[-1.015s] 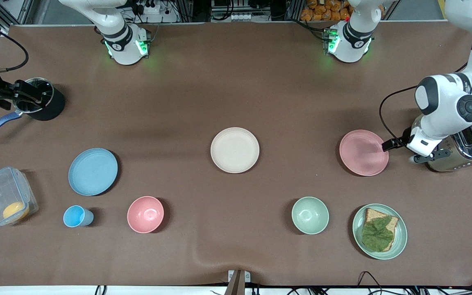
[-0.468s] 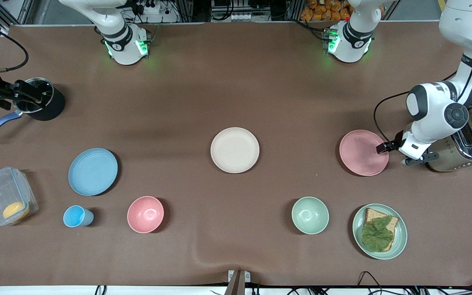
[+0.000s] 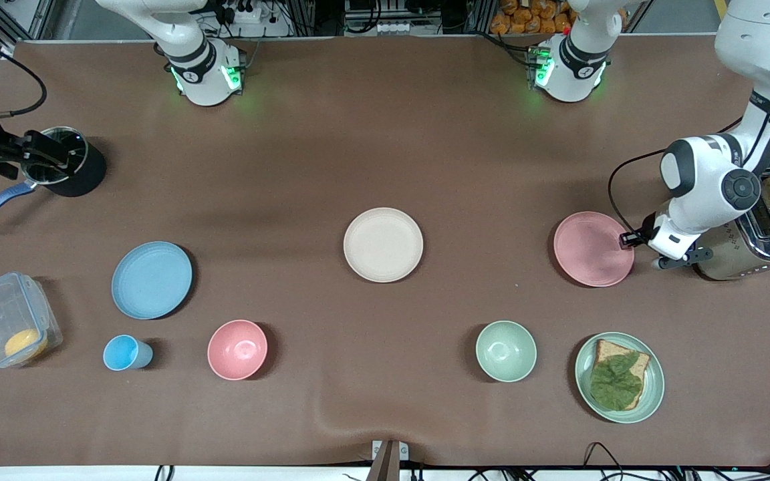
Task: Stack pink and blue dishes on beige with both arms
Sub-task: 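Carry the pink plate with the left gripper onto the beige plate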
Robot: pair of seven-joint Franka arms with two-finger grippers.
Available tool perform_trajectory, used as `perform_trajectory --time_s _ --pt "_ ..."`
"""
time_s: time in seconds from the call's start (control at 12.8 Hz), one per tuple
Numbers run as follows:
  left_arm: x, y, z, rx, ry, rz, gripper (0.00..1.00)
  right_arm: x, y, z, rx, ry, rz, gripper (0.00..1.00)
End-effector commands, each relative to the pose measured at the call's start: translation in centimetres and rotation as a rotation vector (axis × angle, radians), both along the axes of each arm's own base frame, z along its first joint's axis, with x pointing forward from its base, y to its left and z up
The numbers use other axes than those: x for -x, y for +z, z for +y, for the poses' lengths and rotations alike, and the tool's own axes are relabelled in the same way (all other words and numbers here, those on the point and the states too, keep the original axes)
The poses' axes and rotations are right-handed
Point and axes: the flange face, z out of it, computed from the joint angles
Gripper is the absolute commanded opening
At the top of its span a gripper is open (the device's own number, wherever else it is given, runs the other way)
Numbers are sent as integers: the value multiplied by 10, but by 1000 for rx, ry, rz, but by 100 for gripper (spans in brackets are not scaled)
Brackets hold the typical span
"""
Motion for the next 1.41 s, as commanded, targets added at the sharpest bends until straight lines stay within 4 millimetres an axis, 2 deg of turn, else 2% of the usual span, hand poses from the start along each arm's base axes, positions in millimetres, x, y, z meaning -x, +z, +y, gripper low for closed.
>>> perform_trajectory --time_s 0.0,0.08,0.23,0.55,0.7,0.86,1.09,1.33 --pt "-1 8 2 -5 -16 -26 0 -1 4 0 20 -11 -2 100" --pt "-4 22 1 -10 -22 -48 0 -1 5 -1 20 -13 -3 100" --pt "-11 69 -11 -26 -48 -113 0 -1 5 0 21 -11 -3 100" --pt "-33 171 -108 -7 -157 -182 0 -1 5 0 21 -11 -3 100" --pt "-45 202 -171 43 -93 -158 0 -1 5 0 20 -11 -3 100" --pt "-43 201 -244 91 -41 -132 0 -1 5 0 20 -11 -3 100" --pt "-23 169 -341 132 14 -55 0 -1 5 1 20 -10 -3 100" --pt "-7 139 -417 131 70 -3 0 -1 5 1 20 -10 -3 100"
